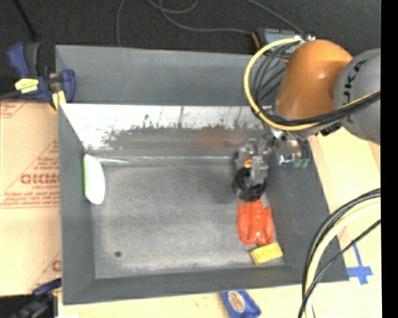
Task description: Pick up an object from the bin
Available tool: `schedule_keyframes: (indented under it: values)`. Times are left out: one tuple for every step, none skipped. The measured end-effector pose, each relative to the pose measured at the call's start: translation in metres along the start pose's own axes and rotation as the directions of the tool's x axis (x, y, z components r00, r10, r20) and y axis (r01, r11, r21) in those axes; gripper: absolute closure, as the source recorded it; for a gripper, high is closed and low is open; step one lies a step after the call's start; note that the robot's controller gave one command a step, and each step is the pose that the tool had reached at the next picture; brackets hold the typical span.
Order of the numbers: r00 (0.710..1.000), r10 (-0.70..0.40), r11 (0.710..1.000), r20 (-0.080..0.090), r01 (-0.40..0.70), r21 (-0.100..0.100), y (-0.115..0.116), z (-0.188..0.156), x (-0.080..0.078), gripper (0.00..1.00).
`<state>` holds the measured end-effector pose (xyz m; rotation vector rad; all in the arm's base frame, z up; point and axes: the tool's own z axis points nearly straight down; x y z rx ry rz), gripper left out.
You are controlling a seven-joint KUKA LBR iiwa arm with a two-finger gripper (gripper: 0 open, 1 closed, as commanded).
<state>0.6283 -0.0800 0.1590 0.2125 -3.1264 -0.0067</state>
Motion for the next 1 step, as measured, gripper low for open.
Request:
schedule_keyframes:
  values:
    - [1.000, 0.020, 1.000, 0.009, -0.020, 0.007, 0.0014, -0.0728, -0.0064, 1.00]
